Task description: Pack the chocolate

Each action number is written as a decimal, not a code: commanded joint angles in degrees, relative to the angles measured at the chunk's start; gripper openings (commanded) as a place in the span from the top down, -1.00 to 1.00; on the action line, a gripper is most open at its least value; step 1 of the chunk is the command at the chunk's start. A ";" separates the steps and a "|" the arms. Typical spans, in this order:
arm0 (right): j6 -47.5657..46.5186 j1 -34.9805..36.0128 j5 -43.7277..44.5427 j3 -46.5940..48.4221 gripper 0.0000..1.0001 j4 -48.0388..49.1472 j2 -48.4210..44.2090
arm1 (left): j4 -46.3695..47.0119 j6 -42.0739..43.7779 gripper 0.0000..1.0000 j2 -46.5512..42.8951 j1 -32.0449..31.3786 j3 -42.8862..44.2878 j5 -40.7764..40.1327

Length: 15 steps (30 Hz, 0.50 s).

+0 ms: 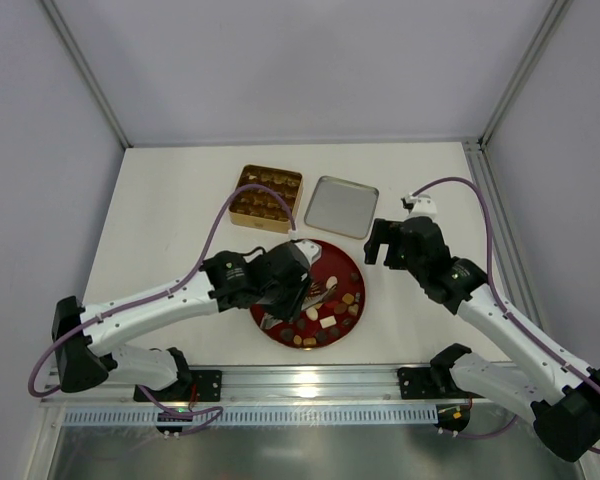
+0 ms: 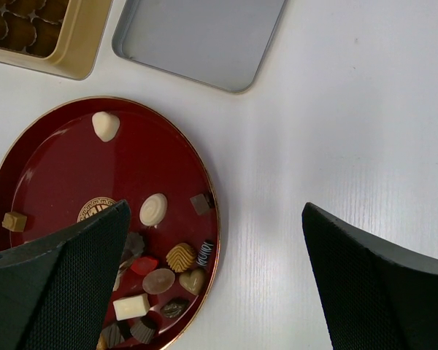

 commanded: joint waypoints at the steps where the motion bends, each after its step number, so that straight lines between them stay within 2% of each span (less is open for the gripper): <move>1: -0.09 -0.13 -0.06 0.01 -1.00 1.72 -0.47 | 1.16 -0.27 0.21 1.10 -0.62 0.92 -1.03; 15: -0.01 -0.40 -0.50 -0.52 -1.00 2.07 -0.83 | 2.30 0.26 0.21 4.18 -1.06 0.48 -1.64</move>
